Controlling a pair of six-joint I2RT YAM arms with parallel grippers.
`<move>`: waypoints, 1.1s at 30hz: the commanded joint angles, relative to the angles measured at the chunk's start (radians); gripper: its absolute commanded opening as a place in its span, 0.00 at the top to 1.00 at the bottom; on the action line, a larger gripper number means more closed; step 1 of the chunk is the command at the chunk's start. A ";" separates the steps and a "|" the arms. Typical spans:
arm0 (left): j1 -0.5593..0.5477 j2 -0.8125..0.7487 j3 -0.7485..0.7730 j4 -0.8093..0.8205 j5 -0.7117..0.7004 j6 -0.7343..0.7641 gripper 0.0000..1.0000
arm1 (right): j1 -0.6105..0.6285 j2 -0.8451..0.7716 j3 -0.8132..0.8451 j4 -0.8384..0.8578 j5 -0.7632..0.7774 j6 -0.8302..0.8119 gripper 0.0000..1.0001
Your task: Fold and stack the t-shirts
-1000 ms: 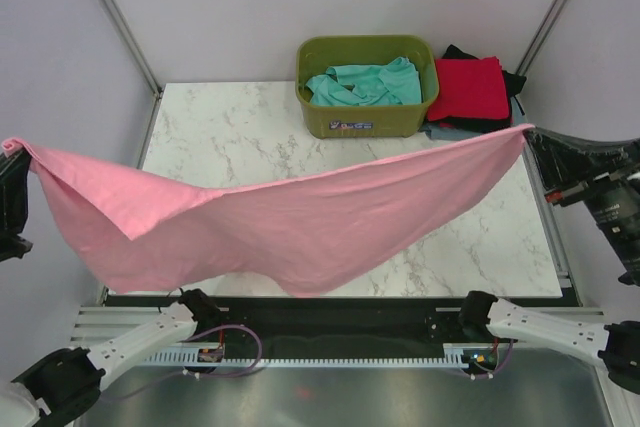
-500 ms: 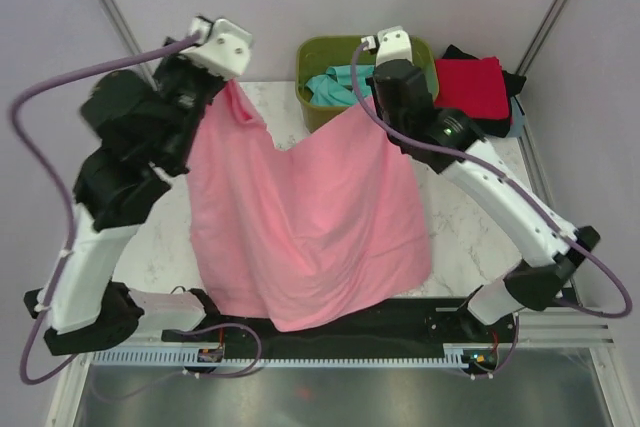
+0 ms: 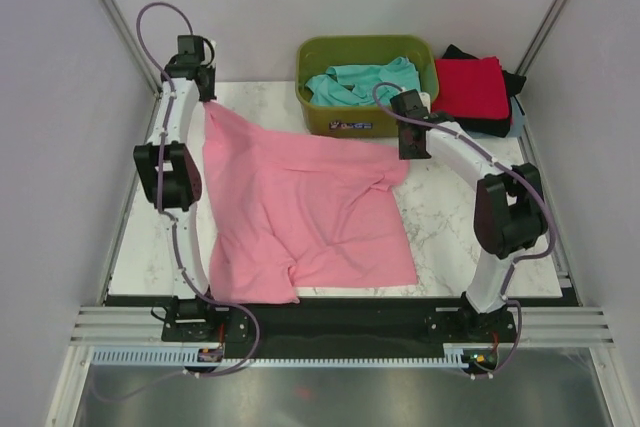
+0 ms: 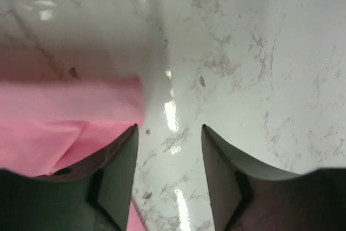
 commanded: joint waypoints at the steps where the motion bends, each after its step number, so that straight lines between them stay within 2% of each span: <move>1: 0.007 0.094 0.174 -0.096 0.190 -0.217 0.92 | -0.046 0.050 0.073 0.052 -0.055 0.026 0.37; 2: 0.006 0.107 0.185 -0.061 0.224 -0.227 0.86 | -0.051 0.055 0.084 0.050 -0.056 0.026 0.36; 3: 0.006 0.114 0.170 0.008 0.252 -0.235 0.75 | -0.054 0.052 0.093 0.052 -0.053 0.025 0.36; 4: 0.006 0.126 0.167 0.030 0.254 -0.259 0.46 | -0.052 0.044 0.092 0.056 -0.058 0.021 0.32; 5: 0.006 0.134 0.171 0.041 0.247 -0.266 0.39 | -0.054 0.036 0.087 0.058 -0.066 0.020 0.28; 8: 0.007 0.128 0.190 0.038 0.220 -0.261 0.30 | -0.052 0.003 0.044 0.064 -0.056 0.000 0.20; 11: 0.009 0.063 0.181 0.020 0.145 -0.274 0.29 | -0.052 -0.036 -0.009 0.065 -0.062 -0.006 0.19; 13: 0.009 0.001 0.149 0.015 0.103 -0.295 0.29 | -0.043 -0.082 -0.048 0.074 -0.124 -0.008 0.19; 14: 0.009 -0.077 0.120 0.021 0.100 -0.300 0.29 | -0.034 -0.098 -0.060 0.088 -0.142 -0.009 0.19; 17: 0.003 -0.200 -0.069 0.049 0.082 -0.326 0.31 | 0.021 -0.155 -0.106 0.120 -0.231 -0.009 0.18; 18: -0.002 -0.278 -0.197 0.065 0.089 -0.339 0.32 | 0.041 -0.168 -0.123 0.145 -0.287 -0.006 0.18; 22: -0.010 -0.468 -0.530 0.136 0.140 -0.353 0.35 | 0.098 -0.165 -0.173 0.194 -0.420 0.055 0.19; 26: -0.057 -0.661 -0.884 0.230 0.221 -0.427 0.37 | 0.096 -0.221 -0.259 0.300 -0.428 0.084 0.18; 29: -0.108 -0.827 -1.090 0.320 0.264 -0.487 0.37 | 0.095 -0.223 -0.209 0.295 -0.415 0.057 0.17; 33: -0.218 -1.008 -1.227 0.314 0.272 -0.452 0.38 | 0.089 -0.182 -0.022 0.245 -0.409 0.038 0.13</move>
